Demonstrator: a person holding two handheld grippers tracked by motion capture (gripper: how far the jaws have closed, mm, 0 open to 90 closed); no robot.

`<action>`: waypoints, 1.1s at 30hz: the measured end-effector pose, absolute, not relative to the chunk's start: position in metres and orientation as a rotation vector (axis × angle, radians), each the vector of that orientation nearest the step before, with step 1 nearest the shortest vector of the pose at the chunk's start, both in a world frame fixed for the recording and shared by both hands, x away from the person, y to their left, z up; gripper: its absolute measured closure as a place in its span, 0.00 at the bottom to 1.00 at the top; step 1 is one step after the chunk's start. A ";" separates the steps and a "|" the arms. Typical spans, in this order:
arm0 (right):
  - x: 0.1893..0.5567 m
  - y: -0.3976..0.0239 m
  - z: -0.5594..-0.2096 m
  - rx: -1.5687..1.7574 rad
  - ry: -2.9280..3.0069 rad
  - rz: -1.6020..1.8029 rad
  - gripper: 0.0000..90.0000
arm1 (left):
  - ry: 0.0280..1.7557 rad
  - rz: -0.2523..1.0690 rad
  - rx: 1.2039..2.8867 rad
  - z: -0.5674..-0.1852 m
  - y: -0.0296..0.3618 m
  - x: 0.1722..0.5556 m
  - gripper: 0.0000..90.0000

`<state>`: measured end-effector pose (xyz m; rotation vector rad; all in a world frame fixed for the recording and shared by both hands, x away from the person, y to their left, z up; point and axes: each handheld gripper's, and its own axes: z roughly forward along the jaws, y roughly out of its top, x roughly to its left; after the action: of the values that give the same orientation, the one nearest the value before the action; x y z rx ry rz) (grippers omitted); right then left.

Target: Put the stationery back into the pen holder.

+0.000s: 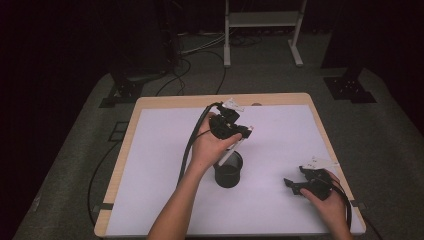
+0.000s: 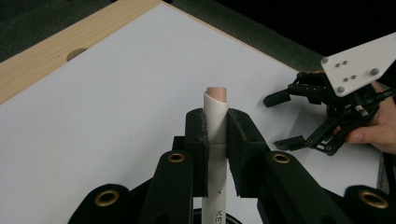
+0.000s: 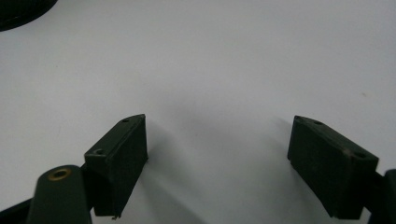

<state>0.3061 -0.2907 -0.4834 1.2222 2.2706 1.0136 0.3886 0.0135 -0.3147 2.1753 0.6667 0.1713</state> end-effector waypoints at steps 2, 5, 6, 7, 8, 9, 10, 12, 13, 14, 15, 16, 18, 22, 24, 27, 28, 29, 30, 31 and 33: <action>0.306 -0.291 -0.483 1.224 2.271 1.013 0.21 | 0.665 0.170 2.176 -0.319 0.012 0.390 0.87; 0.306 -0.291 -0.483 1.222 2.270 1.014 0.21 | 0.660 0.175 2.169 -0.326 0.012 0.392 0.87; 0.306 -0.291 -0.483 1.223 2.270 1.014 0.21 | 0.661 0.177 2.166 -0.328 0.012 0.392 0.87; 0.306 -0.291 -0.483 1.224 2.271 1.013 0.21 | 0.659 0.180 2.166 -0.330 0.013 0.393 0.87; 0.306 -0.291 -0.483 1.224 2.271 1.012 0.21 | 0.658 0.176 2.169 -0.332 0.013 0.393 0.87; 0.306 -0.291 -0.483 1.226 2.271 1.013 0.21 | 0.657 0.178 2.170 -0.333 0.013 0.394 0.87; 0.306 -0.291 -0.483 1.224 2.271 1.013 0.21 | 0.654 0.182 2.162 -0.335 0.013 0.394 0.87; 0.306 -0.291 -0.483 1.224 2.271 1.014 0.21 | 0.652 0.176 2.158 -0.337 0.014 0.393 0.87; 0.306 -0.291 -0.483 1.224 2.271 1.014 0.21 | 0.655 0.178 2.154 -0.338 0.015 0.393 0.87; 0.306 -0.291 -0.483 1.223 2.270 1.014 0.21 | 0.651 0.177 2.153 -0.339 0.016 0.392 0.87; 0.306 -0.291 -0.483 1.224 2.271 1.014 0.21 | 0.648 0.180 2.150 -0.341 0.017 0.391 0.87; 0.306 -0.291 -0.483 1.223 2.270 1.014 0.21 | 0.646 0.183 2.147 -0.342 0.018 0.390 0.87; 0.306 -0.291 -0.483 1.225 2.271 1.014 0.21 | 0.639 0.189 2.141 -0.344 0.019 0.388 0.87; 0.306 -0.291 -0.483 1.224 2.271 1.013 0.21 | 0.637 0.195 2.143 -0.348 0.023 0.386 0.87; 0.306 -0.291 -0.483 1.219 2.269 1.013 0.21 | 0.637 0.196 2.144 -0.351 0.026 0.385 0.87; 0.306 -0.291 -0.483 1.224 2.270 1.013 0.21 | 0.640 0.198 2.140 -0.354 0.030 0.383 0.87; 0.306 -0.290 -0.483 1.226 2.271 1.013 0.21 | 0.645 0.199 2.137 -0.354 0.031 0.382 0.87; 0.306 -0.290 -0.483 1.227 2.271 1.013 0.21 | 0.643 0.200 2.137 -0.355 0.032 0.381 0.87; 0.306 -0.290 -0.483 1.227 2.271 1.014 0.21 | 0.640 0.200 2.139 -0.355 0.033 0.381 0.87; 0.306 -0.290 -0.483 1.229 2.271 1.014 0.21 | 0.644 0.199 2.135 -0.356 0.034 0.379 0.87; 0.306 -0.290 -0.483 1.231 2.270 1.015 0.21 | 0.643 0.201 2.134 -0.356 0.036 0.377 0.87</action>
<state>0.3057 -0.2902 -0.4834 1.2310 2.2698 1.0149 0.3773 0.0364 -0.3564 2.1339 0.6426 0.2008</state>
